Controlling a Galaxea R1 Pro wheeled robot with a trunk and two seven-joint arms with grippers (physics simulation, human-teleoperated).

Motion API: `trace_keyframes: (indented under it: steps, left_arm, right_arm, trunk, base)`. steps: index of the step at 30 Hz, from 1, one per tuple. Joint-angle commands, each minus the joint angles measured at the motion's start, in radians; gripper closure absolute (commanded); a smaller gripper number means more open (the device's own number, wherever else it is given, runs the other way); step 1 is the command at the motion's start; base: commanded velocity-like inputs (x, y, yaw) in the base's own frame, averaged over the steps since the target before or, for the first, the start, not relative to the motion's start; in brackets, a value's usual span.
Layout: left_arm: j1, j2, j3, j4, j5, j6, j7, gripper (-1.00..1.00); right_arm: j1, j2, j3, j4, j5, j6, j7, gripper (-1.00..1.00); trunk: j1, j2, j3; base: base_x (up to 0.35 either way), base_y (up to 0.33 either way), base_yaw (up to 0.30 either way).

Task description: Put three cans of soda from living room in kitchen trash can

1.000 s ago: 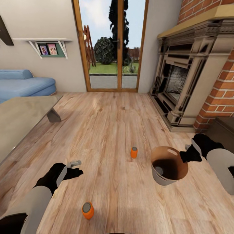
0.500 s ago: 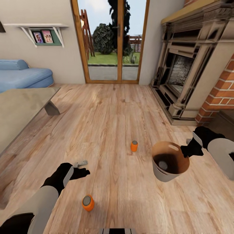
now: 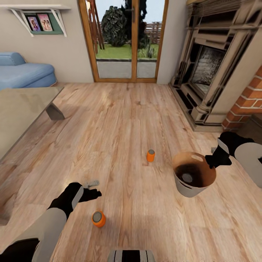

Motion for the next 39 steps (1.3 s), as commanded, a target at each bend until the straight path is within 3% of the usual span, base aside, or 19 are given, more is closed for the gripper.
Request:
trace_keyframes:
  steps: [1, 2, 10, 13, 16, 19, 26, 34, 39]
  left_arm:
    - [0.000, 0.000, 0.000, 0.011, 0.000, 0.000, 0.000, -1.00]
    - [0.000, 0.000, 0.000, 0.013, 0.000, 0.000, 0.000, -1.00]
    - [0.000, -0.001, 0.000, 0.017, 0.000, 0.000, -0.002, -1.00]
    - [0.000, -0.001, 0.000, 0.017, 0.001, 0.000, -0.002, -1.00]
    - [0.000, 0.000, 0.000, 0.017, 0.001, 0.000, -0.002, -1.00]
    - [0.000, -0.001, 0.000, 0.017, 0.001, 0.000, -0.002, -1.00]
    - [0.001, -0.026, -0.001, 0.010, 0.003, 0.002, -0.013, -1.00]
    - [0.001, -0.038, -0.001, 0.007, 0.003, 0.035, -0.012, -1.00]
    - [0.001, -0.038, -0.002, 0.004, 0.003, 0.046, -0.009, -1.00]
  right_arm:
    - [-0.027, 0.000, 0.017, 0.003, -0.021, 0.003, 0.007, 1.00]
    - [-0.042, 0.001, 0.041, 0.005, -0.020, 0.003, 0.008, 1.00]
    - [-0.083, 0.004, 0.089, 0.007, -0.020, 0.003, 0.008, 1.00]
    - [-0.119, 0.006, 0.136, 0.009, -0.020, 0.003, 0.008, 1.00]
    - [-0.125, 0.007, 0.147, 0.009, -0.020, 0.003, 0.008, 1.00]
    - [-0.127, 0.007, 0.152, 0.009, -0.020, 0.003, 0.008, 1.00]
    - [-0.128, 0.021, 0.155, 0.009, -0.020, 0.003, 0.008, 1.00]
    - [-0.128, 0.028, 0.155, 0.009, -0.020, 0.003, 0.008, 1.00]
    - [-0.128, 0.030, 0.156, 0.008, -0.020, 0.003, 0.008, 1.00]
  trunk:
    - [0.000, 0.000, -0.005]
    - [0.001, -0.001, -0.011]
    - [0.004, -0.003, -0.054]
    - [0.006, -0.003, -0.070]
    - [0.007, -0.004, -0.087]
    - [0.008, -0.005, -0.103]
    - [0.008, -0.005, -0.113]
    - [0.008, -0.005, -0.123]
    - [0.010, -0.006, -0.148]
  base:
    - [0.000, 0.000, 0.000]
    - [0.000, 0.000, 0.000]
    - [0.000, 0.000, 0.000]
    - [0.000, 0.000, 0.000]
    - [0.000, 0.000, 0.000]
    - [0.000, 0.000, 0.000]
    - [0.000, 0.000, 0.000]
    - [0.000, 0.000, 0.000]
    - [0.000, 0.000, 0.000]
